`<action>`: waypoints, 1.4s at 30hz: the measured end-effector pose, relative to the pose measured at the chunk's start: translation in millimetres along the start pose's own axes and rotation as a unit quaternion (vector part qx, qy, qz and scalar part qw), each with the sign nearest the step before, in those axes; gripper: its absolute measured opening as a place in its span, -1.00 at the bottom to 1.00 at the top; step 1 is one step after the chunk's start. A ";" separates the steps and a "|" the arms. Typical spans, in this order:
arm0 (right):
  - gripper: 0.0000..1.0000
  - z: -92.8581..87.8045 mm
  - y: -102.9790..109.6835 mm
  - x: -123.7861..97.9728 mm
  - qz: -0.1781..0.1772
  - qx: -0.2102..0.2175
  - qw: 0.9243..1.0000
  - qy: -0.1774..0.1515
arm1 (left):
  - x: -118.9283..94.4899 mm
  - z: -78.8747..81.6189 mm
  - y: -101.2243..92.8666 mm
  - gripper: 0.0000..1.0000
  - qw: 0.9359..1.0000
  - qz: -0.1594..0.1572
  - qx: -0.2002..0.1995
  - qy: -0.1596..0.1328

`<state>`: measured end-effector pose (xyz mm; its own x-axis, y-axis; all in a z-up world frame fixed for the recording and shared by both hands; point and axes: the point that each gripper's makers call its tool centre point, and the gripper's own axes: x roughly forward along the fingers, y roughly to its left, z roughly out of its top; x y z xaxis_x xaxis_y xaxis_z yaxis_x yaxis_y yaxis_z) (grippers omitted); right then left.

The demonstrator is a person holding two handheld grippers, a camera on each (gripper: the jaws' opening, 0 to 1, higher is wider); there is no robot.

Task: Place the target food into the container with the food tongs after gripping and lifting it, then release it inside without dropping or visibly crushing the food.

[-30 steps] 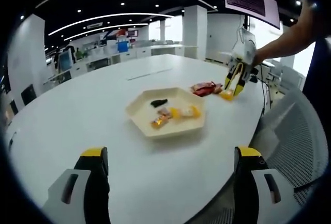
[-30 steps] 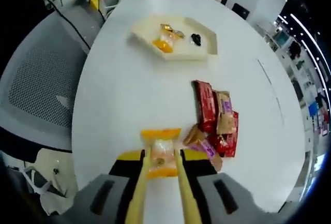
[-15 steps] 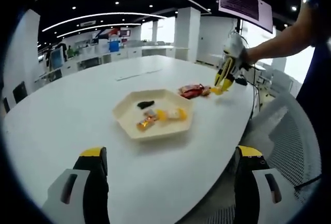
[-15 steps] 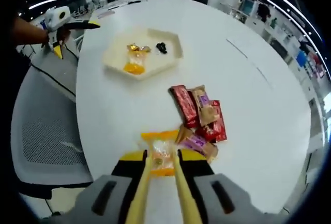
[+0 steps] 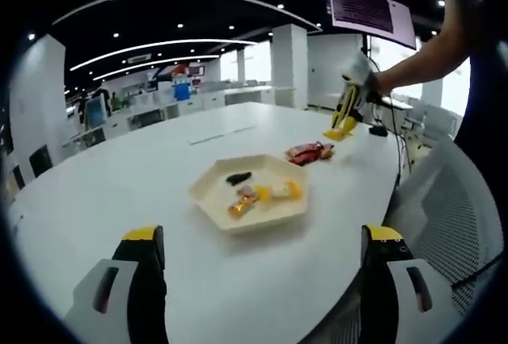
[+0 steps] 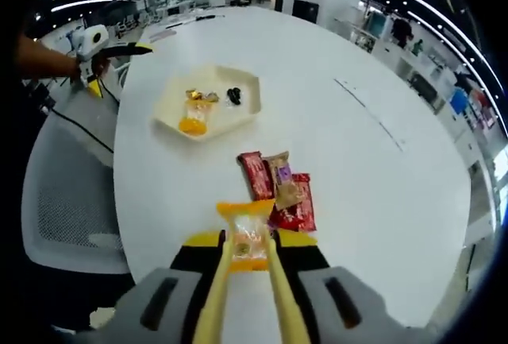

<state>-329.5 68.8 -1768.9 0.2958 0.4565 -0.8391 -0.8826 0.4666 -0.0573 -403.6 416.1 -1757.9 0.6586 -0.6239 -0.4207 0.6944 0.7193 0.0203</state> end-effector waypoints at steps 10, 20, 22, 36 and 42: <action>-0.55 4.9 -3.1 -2.3 -0.008 0.009 1.000 -0.005 | 3.9 -7.2 -7.3 0.99 1.000 -0.018 -0.011 0.015; -0.54 11.4 2.2 -6.6 -0.019 0.008 1.000 -0.002 | 4.6 0.5 -18.3 0.99 0.999 -0.041 -0.006 0.002; -0.54 15.5 0.7 -6.9 -0.024 0.007 1.000 -0.003 | 3.3 2.7 -15.5 0.99 0.999 -0.036 -0.008 -0.003; -0.54 56.9 7.3 -2.2 -0.021 -0.015 1.000 -0.016 | 3.0 2.1 -14.1 0.99 0.999 -0.036 -0.013 -0.003; -0.54 73.8 14.7 5.6 -0.009 -0.031 0.999 -0.020 | 3.3 1.6 -14.7 0.99 0.999 -0.036 -0.011 -0.002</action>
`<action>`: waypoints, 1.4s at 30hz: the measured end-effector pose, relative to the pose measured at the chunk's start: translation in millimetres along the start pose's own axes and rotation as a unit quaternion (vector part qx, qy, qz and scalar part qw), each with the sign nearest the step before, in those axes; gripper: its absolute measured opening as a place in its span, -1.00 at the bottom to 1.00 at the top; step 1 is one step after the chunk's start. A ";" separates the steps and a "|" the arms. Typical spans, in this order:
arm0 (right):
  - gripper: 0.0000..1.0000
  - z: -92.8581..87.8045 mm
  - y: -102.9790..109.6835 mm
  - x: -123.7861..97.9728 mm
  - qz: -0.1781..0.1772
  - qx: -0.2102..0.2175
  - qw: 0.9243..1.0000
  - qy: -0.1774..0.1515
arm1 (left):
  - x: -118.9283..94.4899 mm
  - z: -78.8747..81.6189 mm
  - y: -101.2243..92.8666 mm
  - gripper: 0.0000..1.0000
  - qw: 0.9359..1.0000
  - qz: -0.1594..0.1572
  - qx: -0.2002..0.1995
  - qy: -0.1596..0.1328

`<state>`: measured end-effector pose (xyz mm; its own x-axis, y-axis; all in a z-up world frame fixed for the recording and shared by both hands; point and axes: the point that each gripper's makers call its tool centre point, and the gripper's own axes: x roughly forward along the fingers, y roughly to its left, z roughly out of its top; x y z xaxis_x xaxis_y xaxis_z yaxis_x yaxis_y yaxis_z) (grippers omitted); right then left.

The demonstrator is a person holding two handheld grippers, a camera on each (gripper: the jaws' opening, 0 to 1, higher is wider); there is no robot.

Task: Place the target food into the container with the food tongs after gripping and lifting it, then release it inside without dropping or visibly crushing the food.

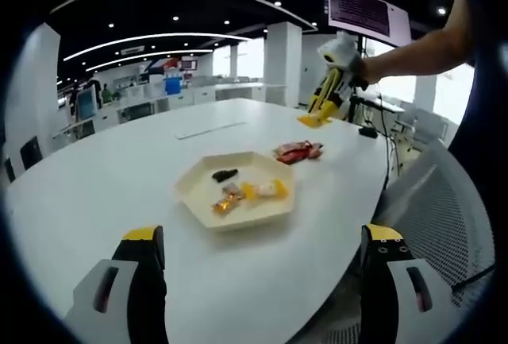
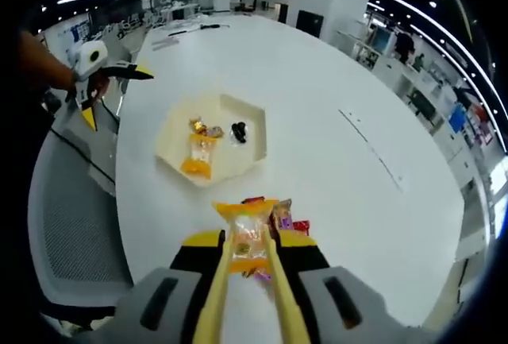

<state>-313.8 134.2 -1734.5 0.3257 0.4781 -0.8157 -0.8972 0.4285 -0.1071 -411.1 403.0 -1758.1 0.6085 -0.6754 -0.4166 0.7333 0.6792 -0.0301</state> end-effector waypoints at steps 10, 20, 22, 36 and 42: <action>-0.54 35.7 0.3 9.6 0.010 -0.016 1.000 -0.013 | -0.4 0.4 1.0 0.99 1.000 0.002 -0.004 -0.001; -0.54 75.9 3.8 27.1 0.021 -0.037 0.999 -0.026 | 0.2 0.3 0.0 0.99 1.000 0.000 0.007 -0.001; -0.53 84.2 3.9 31.7 0.024 -0.038 0.998 -0.032 | 0.4 -0.8 -0.2 0.99 1.000 0.000 0.007 0.002; -0.53 138.0 9.1 54.9 0.041 -0.060 0.996 -0.055 | -1.8 1.2 4.9 0.99 1.000 0.015 0.008 -0.001; -0.53 158.6 14.1 66.4 0.050 -0.071 0.994 -0.058 | -1.6 0.8 5.6 0.99 1.000 0.017 0.007 0.000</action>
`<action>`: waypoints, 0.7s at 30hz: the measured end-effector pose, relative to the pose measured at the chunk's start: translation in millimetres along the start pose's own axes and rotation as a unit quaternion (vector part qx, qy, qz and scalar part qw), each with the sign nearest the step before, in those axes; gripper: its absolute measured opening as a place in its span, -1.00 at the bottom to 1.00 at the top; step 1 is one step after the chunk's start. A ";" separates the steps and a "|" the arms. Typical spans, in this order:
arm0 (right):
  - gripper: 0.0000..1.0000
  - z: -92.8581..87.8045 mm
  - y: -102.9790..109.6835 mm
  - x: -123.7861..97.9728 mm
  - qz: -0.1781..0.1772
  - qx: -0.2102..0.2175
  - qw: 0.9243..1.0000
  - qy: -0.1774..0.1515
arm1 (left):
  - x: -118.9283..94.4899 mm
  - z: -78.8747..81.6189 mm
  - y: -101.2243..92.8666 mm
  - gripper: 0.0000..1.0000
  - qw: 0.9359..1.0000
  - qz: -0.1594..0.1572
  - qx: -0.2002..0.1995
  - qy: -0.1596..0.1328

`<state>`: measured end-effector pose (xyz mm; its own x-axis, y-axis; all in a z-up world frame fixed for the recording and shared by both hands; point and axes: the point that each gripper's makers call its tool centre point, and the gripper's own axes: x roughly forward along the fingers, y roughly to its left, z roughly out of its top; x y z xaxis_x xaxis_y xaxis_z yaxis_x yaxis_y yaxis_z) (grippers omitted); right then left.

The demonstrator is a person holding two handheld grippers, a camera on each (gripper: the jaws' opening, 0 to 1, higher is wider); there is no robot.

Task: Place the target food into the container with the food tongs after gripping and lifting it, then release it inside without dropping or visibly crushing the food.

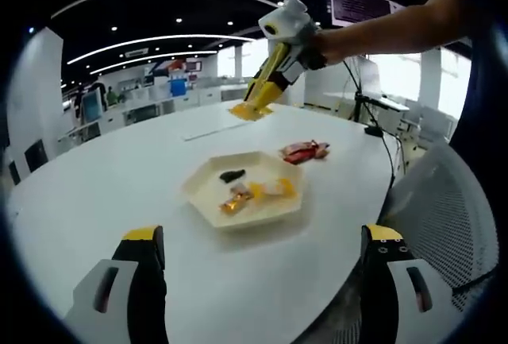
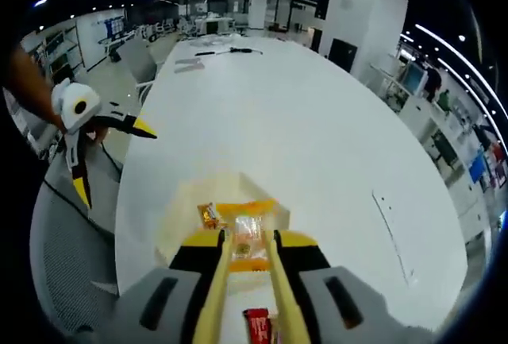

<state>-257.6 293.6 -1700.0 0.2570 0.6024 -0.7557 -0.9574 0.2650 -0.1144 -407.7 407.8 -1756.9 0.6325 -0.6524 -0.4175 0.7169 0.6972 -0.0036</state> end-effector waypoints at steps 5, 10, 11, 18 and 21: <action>-0.53 15.5 3.5 11.9 0.008 -0.010 1.000 -0.001 | 0.3 -0.8 -2.6 0.99 1.000 -0.003 0.005 0.005; -0.53 28.4 6.6 21.6 0.015 -0.017 1.000 -0.007 | 1.5 -2.6 -2.6 0.99 1.000 -0.004 0.006 0.009; -0.53 30.0 7.1 23.0 0.015 -0.019 1.000 -0.007 | 1.6 -2.8 -2.7 0.99 1.000 -0.004 0.006 0.010; -0.52 41.3 9.3 31.5 0.021 -0.022 0.999 -0.012 | 1.8 -2.9 -3.1 0.99 1.000 -0.003 0.013 0.011; -0.50 43.9 8.4 32.2 0.020 -0.028 0.999 -0.017 | 1.9 -4.0 -2.0 0.99 1.000 -0.002 0.012 0.013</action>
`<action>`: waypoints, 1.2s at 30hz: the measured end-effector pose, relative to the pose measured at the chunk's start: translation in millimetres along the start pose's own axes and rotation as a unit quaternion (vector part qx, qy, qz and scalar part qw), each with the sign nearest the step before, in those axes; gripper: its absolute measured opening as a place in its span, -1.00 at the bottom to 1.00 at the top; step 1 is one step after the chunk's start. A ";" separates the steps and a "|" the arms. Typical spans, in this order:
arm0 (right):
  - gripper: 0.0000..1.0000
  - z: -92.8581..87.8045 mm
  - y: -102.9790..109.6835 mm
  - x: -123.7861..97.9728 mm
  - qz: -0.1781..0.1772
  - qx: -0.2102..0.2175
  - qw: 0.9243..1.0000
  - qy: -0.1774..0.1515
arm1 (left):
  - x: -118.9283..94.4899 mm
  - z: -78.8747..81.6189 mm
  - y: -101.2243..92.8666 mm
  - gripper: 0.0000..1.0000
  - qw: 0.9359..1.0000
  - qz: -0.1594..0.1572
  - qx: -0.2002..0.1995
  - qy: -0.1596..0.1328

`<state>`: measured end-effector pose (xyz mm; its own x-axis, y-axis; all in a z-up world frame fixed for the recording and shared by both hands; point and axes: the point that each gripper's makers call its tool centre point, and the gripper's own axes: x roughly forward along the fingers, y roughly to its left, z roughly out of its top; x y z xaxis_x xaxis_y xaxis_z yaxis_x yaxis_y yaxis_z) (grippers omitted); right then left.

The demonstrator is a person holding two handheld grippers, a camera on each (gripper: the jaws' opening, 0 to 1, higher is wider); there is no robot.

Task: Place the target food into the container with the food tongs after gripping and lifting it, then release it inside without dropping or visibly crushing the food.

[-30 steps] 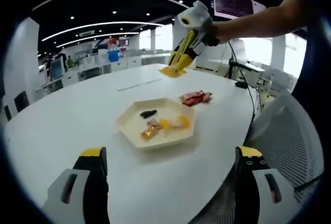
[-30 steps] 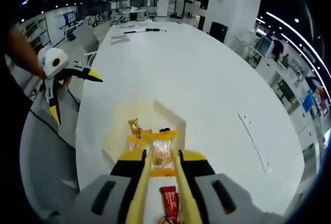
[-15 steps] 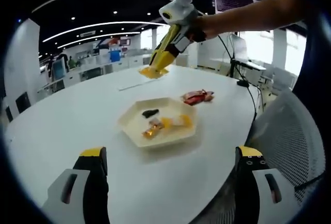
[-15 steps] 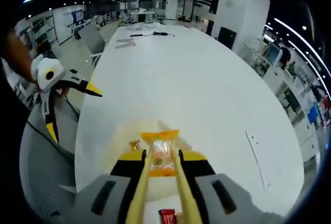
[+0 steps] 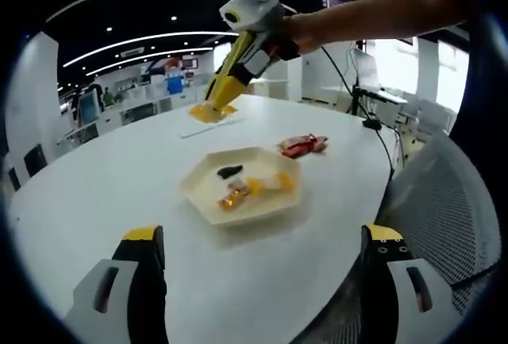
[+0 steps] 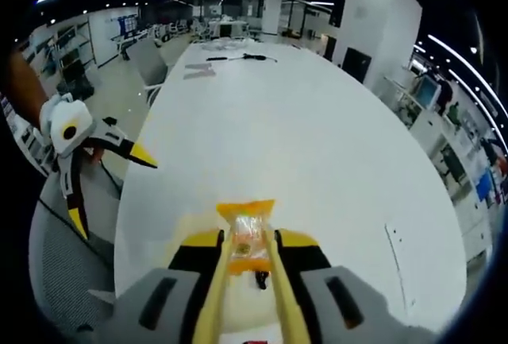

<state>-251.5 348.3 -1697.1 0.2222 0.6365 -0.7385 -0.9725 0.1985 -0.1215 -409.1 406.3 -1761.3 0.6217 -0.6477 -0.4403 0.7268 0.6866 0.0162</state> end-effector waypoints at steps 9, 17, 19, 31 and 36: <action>-0.47 2.4 -1.2 -2.5 0.000 0.018 1.000 -0.023 | -0.7 -0.3 2.8 0.99 1.000 0.005 -0.003 0.000; -0.44 -0.4 -1.1 -23.1 -0.004 0.010 0.999 -0.034 | -0.8 0.7 1.3 0.99 1.000 0.003 0.001 -0.002; -0.44 -2.7 -1.9 -31.2 -0.006 0.011 0.999 -0.041 | -1.2 1.1 1.6 0.99 1.000 0.003 -0.001 -0.004; -0.42 -44.5 -12.4 -78.9 -0.043 0.039 0.997 -0.048 | -1.5 1.4 3.2 0.99 1.000 -0.001 -0.016 -0.007; -0.43 -62.7 -9.0 -95.7 -0.057 0.041 0.996 -0.047 | -1.0 -0.2 1.1 0.99 1.000 -0.008 -0.019 -0.006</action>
<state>-268.4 238.9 -1666.9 0.3405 0.6720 -0.6576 -0.9324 0.3316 -0.1439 -409.1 407.8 -1761.0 0.6129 -0.6628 -0.4302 0.7258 0.6874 -0.0250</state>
